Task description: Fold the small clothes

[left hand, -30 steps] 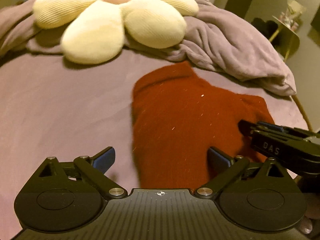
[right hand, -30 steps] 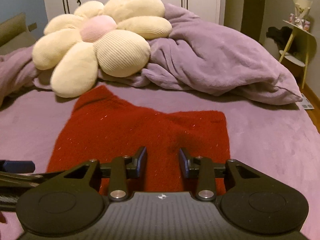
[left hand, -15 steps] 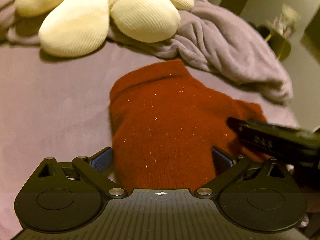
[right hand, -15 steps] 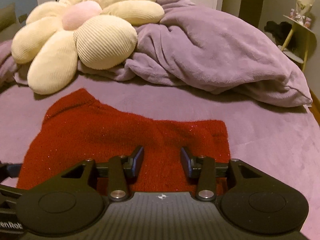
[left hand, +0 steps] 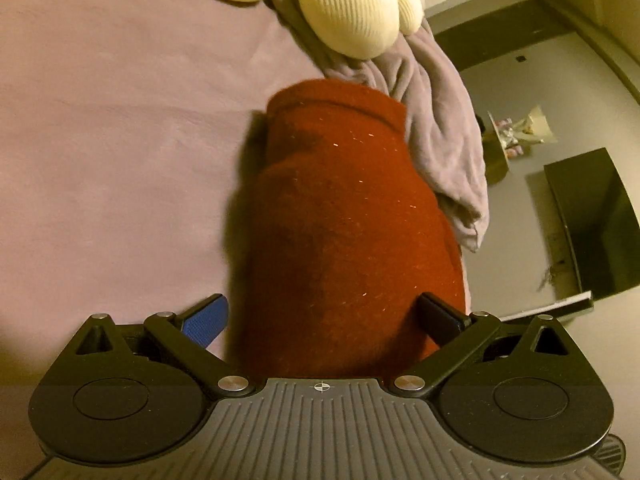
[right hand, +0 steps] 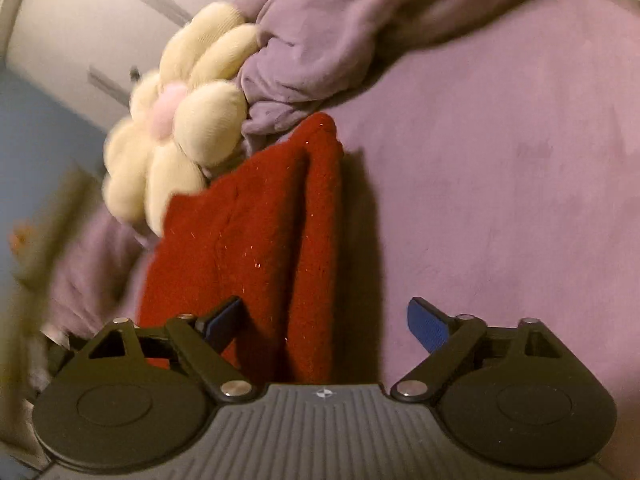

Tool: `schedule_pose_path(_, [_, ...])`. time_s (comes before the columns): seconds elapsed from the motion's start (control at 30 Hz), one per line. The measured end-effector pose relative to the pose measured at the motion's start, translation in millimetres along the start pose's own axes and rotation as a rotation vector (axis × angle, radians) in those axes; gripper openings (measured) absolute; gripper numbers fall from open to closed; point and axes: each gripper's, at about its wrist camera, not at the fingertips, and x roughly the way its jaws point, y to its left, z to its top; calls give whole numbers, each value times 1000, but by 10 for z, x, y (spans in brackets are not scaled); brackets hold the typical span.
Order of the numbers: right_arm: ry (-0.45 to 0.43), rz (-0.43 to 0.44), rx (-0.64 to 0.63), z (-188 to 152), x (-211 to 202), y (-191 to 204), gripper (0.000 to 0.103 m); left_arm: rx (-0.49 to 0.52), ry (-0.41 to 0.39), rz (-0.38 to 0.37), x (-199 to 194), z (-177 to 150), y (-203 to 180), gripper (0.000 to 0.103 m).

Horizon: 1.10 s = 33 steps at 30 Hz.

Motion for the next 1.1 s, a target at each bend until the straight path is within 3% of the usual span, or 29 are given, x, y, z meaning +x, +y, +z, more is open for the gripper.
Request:
schedule_pose_path(0.13, [24,68,35,-1,190,-32,80,45,1,11,124,0,-92,92])
schedule_pose_path(0.23, [35,130,90,28,298,-79,67,30,-8,7,184,-20,-60,88])
schedule_pose_path(0.33, [31,134,120,10,380,-66,63,33,-27,-3,149,-47,-63,81])
schedule_pose_path(0.4, [24,137,118,-8,365,15,51,37,-31,-11,82,-54,-58,76])
schedule_pose_path(0.5, [15,129,65,-54,263,197,46,29,-43,-19,-41,-76,-64,72])
schedule_pose_path(0.7, [44,197,12,-212,72,642,45,60,-69,-4,-474,-218,-121,70])
schedule_pose_path(0.9, [145,275,-21,-610,177,1066,46,23,-136,76,-1307,-444,127,71])
schedule_pose_path(1.0, [186,210,10,-841,286,1162,56,10,-180,207,-1612,-577,274,70])
schedule_pose_path(1.03, [180,151,-20,-902,282,1205,56,21,-198,256,-1719,-629,310,70])
schedule_pose_path(1.1, [87,1,-178,-1036,126,1382,57,51,-243,280,-1940,-732,336,74])
